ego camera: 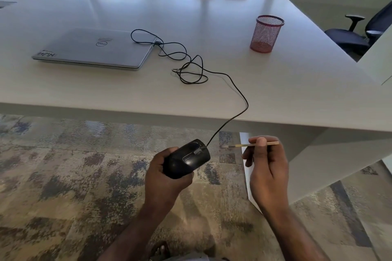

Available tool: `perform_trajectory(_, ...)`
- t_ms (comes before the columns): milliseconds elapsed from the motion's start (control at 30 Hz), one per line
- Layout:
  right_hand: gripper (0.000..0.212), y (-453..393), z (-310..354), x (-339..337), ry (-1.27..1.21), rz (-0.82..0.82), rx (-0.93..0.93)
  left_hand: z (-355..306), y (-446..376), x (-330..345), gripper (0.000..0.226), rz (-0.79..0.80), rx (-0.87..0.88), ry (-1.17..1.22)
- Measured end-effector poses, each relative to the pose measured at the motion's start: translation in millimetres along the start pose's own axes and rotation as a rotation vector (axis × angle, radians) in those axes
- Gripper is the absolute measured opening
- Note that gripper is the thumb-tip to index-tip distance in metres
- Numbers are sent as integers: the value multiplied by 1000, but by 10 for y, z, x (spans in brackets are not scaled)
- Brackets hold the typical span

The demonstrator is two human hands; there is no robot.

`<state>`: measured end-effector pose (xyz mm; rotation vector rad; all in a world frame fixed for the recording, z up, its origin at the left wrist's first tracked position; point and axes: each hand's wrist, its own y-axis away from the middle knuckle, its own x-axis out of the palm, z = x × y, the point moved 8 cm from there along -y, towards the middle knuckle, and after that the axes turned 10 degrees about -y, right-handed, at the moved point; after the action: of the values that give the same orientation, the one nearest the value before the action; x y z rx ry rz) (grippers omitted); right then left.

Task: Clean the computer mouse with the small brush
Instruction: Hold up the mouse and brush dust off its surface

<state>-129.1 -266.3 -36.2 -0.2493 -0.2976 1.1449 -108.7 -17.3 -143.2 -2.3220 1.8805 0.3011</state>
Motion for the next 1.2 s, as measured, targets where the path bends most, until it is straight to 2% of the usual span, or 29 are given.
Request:
perform_trajectory(267, 26, 55, 186, 207, 35, 145, -48, -158, -22, 72, 73, 13, 42, 28)
perform_trajectory(467, 14, 71, 352, 373, 62, 219, -110, -244, -21, 63, 67, 8, 59, 9)
perform_trajectory(633, 11, 141, 355, 537, 137, 335, -147, -282, -7, 73, 64, 13, 66, 13)
perform_trajectory(733, 9, 130, 313, 601, 272, 404, -170, -301, -8, 81, 67, 28, 62, -2)
perform_trajectory(833, 8, 40, 345, 535, 316, 345, -184, -290, -7, 79, 68, 34, 59, -8)
perform_trajectory(1000, 10, -31, 338, 489, 172, 299, -91, -254, -20, 71, 70, 25, 53, -17)
perform_trajectory(1100, 12, -53, 277, 502, 305, 339, -107, -184, -33, 69, 78, 22, 31, 7)
perform_trajectory(1200, 11, -111, 256, 433, 354, 299, -116, -201, -26, 77, 79, 31, 60, -30)
